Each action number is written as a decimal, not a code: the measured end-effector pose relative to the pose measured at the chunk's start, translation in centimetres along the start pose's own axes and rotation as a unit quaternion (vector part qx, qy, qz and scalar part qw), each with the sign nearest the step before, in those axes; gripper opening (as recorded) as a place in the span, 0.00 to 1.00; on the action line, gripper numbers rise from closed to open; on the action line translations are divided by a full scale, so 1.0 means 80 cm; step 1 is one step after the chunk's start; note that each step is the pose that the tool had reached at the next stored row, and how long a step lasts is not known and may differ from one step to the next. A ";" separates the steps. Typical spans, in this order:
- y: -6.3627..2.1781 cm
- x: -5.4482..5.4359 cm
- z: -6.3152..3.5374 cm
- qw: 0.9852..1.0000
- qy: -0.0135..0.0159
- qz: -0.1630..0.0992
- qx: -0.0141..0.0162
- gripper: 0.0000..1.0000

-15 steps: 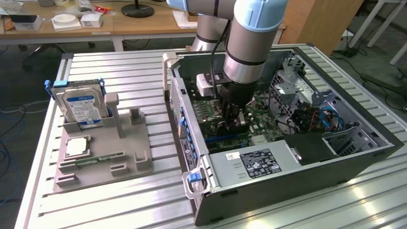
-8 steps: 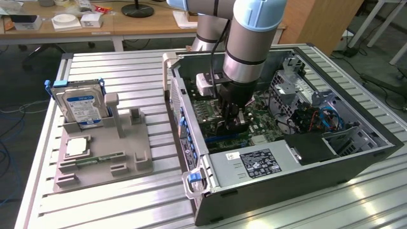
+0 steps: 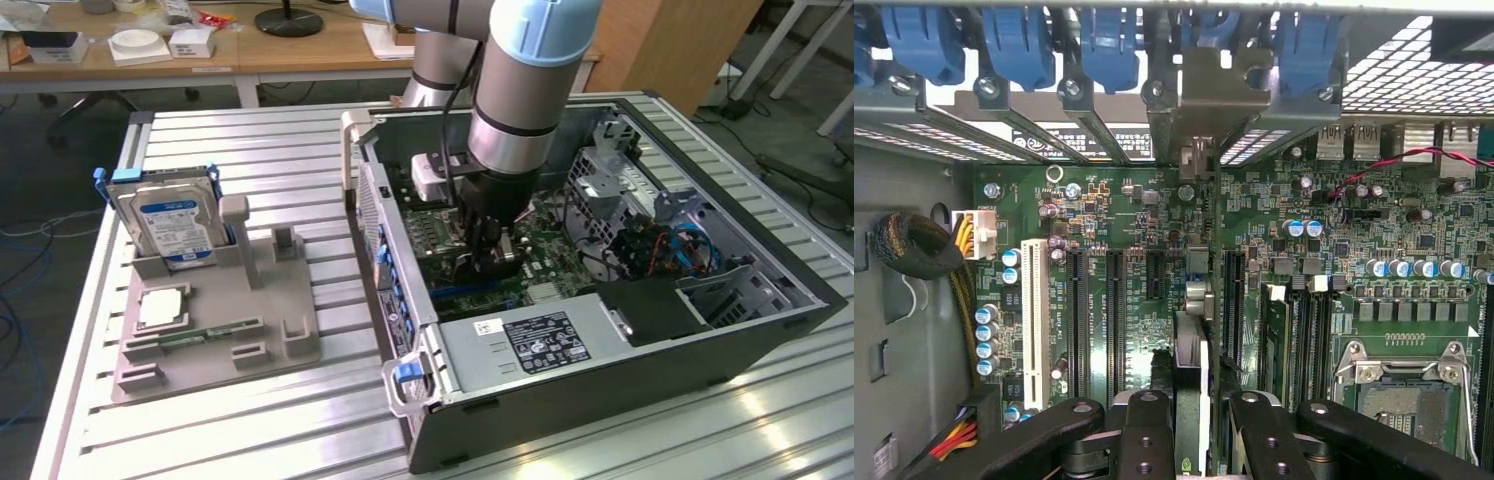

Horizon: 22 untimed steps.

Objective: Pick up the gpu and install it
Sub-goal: 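Insert the gpu into the slot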

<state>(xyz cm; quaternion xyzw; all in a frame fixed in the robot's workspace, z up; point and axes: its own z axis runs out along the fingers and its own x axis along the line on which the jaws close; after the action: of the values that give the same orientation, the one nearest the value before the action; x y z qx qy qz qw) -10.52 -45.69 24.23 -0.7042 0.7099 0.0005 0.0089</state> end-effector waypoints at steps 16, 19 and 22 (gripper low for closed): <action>0.000 0.000 0.003 1.000 0.000 0.000 0.000 0.26; 0.000 0.000 0.003 1.000 0.000 0.000 0.000 0.26; 0.000 0.000 0.003 1.000 0.000 0.000 0.000 0.26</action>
<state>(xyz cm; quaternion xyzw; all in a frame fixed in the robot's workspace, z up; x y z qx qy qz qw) -10.52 -45.69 23.98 -0.7042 0.7099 0.0006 0.0090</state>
